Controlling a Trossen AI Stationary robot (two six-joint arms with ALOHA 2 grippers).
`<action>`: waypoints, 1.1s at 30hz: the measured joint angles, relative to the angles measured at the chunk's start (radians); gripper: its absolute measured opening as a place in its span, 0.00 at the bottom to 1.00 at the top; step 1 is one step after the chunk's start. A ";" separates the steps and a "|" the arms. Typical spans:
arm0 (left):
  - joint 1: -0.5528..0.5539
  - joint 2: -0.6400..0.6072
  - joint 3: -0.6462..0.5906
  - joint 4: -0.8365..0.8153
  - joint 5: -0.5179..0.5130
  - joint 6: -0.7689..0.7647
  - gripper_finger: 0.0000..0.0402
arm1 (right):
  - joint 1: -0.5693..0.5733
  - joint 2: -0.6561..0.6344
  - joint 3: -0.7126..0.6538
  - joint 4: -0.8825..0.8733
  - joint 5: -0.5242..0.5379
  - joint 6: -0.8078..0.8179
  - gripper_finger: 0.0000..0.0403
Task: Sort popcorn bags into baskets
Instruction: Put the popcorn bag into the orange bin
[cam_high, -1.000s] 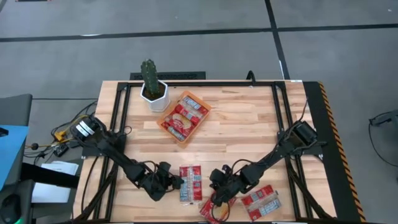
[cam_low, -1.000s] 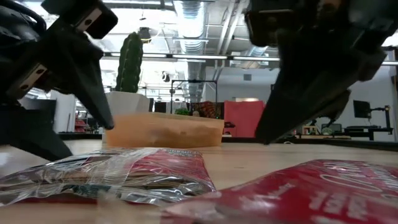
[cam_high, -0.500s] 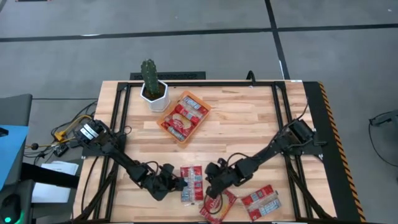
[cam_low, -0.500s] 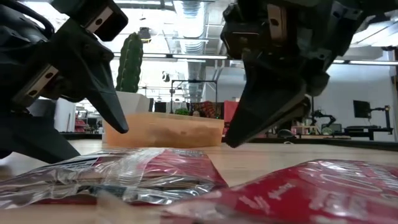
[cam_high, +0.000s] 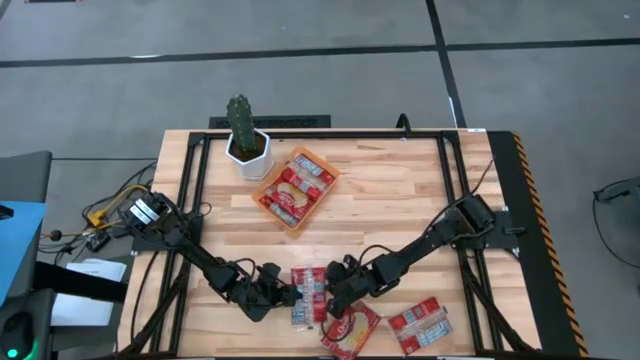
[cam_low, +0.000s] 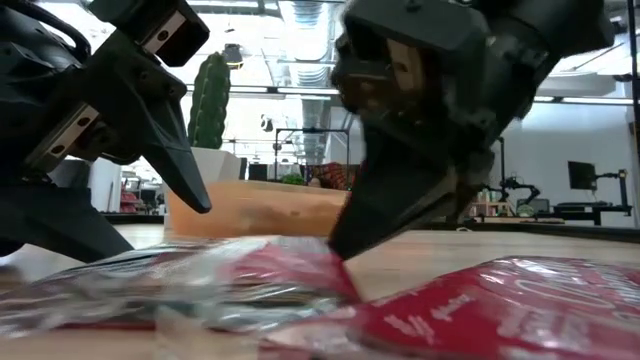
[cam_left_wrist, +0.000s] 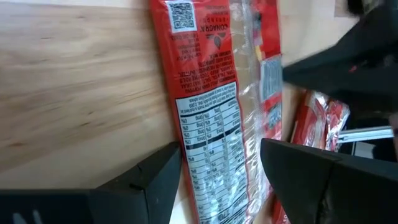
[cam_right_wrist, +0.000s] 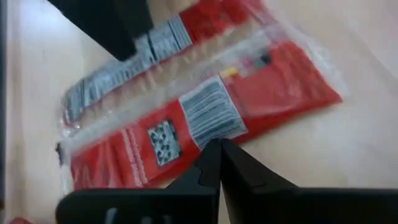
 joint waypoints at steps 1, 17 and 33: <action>0.000 0.000 0.000 0.004 -0.001 0.006 0.53 | -0.001 0.003 -0.002 -0.002 -0.001 -0.001 0.08; 0.010 0.001 0.000 0.011 -0.016 0.028 0.53 | -0.053 0.001 -0.004 0.036 -0.024 -0.053 0.08; -0.021 -0.013 0.000 -0.114 0.041 -0.191 0.53 | -0.059 0.001 -0.004 0.011 -0.062 -0.051 0.06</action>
